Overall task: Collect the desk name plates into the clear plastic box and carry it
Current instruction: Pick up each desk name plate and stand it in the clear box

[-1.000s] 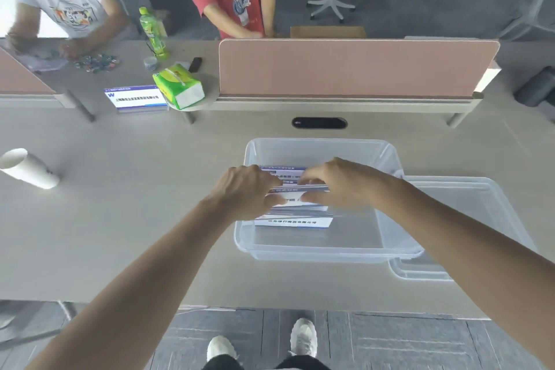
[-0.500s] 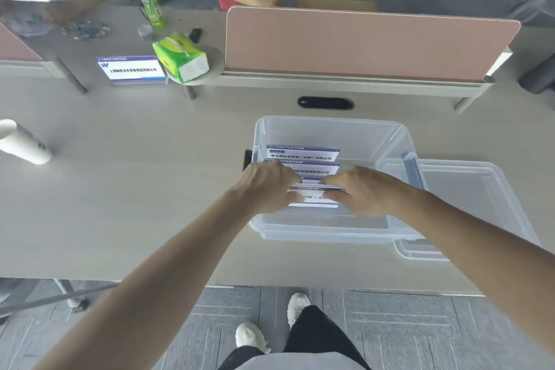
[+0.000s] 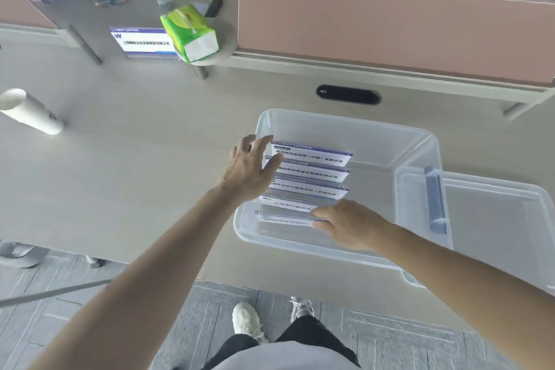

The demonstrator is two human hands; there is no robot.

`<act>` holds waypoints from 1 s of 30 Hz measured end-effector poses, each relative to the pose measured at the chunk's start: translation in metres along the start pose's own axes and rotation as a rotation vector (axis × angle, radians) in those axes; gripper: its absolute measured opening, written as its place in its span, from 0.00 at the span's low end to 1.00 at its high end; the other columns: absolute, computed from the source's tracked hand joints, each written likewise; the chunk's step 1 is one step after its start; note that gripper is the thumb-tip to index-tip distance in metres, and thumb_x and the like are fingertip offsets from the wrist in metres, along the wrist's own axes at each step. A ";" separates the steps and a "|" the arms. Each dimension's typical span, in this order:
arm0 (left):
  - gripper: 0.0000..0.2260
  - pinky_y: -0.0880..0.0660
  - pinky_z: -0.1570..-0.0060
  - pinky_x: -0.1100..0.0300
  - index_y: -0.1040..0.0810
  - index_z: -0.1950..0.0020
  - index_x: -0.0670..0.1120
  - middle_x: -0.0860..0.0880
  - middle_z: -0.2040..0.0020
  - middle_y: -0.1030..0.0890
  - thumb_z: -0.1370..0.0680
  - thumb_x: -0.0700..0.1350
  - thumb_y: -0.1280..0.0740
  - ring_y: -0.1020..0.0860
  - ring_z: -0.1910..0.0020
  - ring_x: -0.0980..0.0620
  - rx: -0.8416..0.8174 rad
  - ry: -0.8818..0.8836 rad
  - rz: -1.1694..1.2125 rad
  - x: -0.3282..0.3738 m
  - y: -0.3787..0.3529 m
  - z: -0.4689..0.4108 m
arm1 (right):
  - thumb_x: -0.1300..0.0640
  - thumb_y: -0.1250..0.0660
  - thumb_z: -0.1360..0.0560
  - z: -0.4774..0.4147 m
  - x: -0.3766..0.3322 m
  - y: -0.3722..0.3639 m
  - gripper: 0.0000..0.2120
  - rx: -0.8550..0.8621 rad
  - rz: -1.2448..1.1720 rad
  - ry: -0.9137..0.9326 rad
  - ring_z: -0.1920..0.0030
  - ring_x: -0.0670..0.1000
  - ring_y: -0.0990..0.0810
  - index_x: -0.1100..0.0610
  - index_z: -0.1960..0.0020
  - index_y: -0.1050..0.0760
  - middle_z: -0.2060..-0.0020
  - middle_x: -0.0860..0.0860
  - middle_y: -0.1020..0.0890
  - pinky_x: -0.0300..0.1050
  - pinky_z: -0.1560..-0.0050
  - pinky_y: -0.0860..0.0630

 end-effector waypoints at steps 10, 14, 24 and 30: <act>0.23 0.44 0.32 0.58 0.44 0.21 0.44 0.45 0.25 0.33 0.16 0.46 0.46 0.36 0.28 0.46 0.070 0.080 0.119 -0.021 -0.022 -0.006 | 0.48 0.44 0.17 -0.020 0.019 -0.021 0.15 -0.044 -0.058 0.020 0.62 0.59 0.23 0.54 0.59 0.30 0.68 0.53 0.23 0.47 0.60 0.26; 0.22 0.43 0.35 0.60 0.41 0.21 0.43 0.44 0.28 0.29 0.16 0.45 0.47 0.32 0.31 0.45 0.130 0.058 0.131 -0.020 -0.022 -0.007 | 0.49 0.44 0.17 -0.025 0.013 -0.029 0.14 -0.096 -0.025 0.037 0.62 0.55 0.29 0.51 0.60 0.31 0.66 0.53 0.24 0.44 0.61 0.33; 0.21 0.40 0.33 0.57 0.37 0.23 0.47 0.47 0.27 0.29 0.17 0.44 0.43 0.32 0.31 0.48 0.185 0.115 0.217 -0.017 -0.018 -0.006 | 0.44 0.47 0.18 -0.047 0.005 -0.041 0.22 -0.188 -0.037 0.024 0.38 0.58 0.23 0.51 0.29 0.31 0.38 0.56 0.20 0.51 0.40 0.26; 0.21 0.39 0.34 0.58 0.37 0.23 0.49 0.47 0.28 0.28 0.17 0.45 0.42 0.31 0.31 0.46 0.188 0.132 0.224 -0.023 -0.022 -0.007 | 0.47 0.49 0.17 -0.058 0.000 -0.048 0.22 -0.247 -0.062 0.044 0.33 0.58 0.27 0.55 0.27 0.34 0.33 0.58 0.24 0.52 0.36 0.29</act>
Point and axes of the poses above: each hand's wrist, its own z-axis away from the middle knuckle, its own y-axis out of the back of the hand, x = y × z, the point moved 3 cm from there along -z, towards the middle knuckle
